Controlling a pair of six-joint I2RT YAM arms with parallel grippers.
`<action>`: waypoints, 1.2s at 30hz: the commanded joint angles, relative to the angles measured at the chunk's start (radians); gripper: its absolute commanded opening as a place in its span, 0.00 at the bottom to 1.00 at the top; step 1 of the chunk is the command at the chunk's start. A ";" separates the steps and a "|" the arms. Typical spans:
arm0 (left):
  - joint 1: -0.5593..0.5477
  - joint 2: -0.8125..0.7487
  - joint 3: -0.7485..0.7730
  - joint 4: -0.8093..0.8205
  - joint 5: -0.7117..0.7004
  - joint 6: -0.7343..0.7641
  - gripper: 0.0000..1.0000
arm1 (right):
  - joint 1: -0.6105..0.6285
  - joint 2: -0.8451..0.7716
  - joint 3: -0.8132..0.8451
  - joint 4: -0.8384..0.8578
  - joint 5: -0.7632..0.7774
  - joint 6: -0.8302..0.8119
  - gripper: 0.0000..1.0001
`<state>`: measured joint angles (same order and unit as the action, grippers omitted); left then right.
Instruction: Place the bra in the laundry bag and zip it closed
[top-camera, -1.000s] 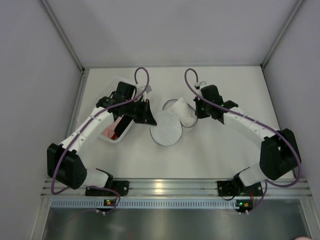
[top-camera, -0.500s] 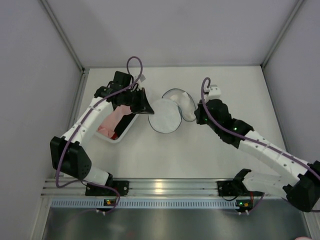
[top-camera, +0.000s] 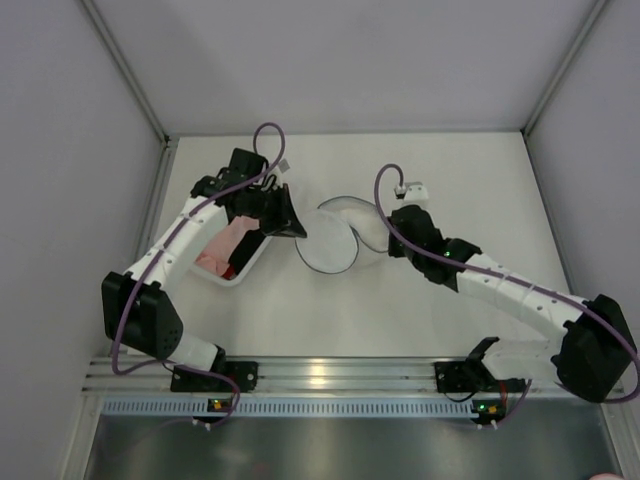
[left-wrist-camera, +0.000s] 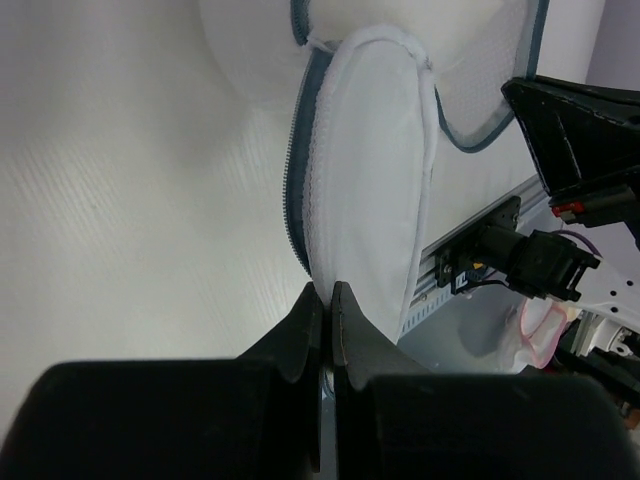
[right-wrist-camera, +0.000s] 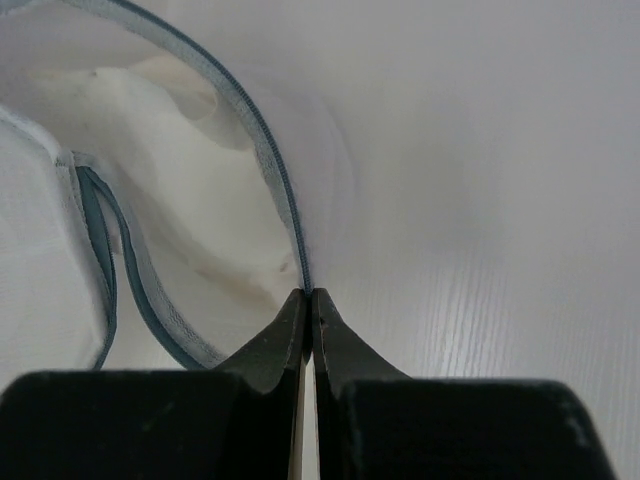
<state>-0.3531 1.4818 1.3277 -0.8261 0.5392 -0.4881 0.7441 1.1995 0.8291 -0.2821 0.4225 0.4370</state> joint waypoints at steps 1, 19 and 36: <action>0.008 -0.026 -0.010 -0.008 -0.001 0.006 0.00 | 0.011 0.038 0.057 0.051 -0.031 -0.041 0.02; 0.020 -0.072 -0.022 -0.005 -0.064 -0.147 0.00 | 0.371 -0.017 0.094 0.228 -0.208 -0.765 0.96; 0.036 -0.103 -0.036 0.007 -0.030 -0.162 0.00 | 0.469 0.342 0.248 0.475 0.058 -0.952 0.57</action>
<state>-0.3214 1.4284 1.2846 -0.8318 0.4866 -0.6373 1.1973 1.4967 1.0271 0.0887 0.4107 -0.4641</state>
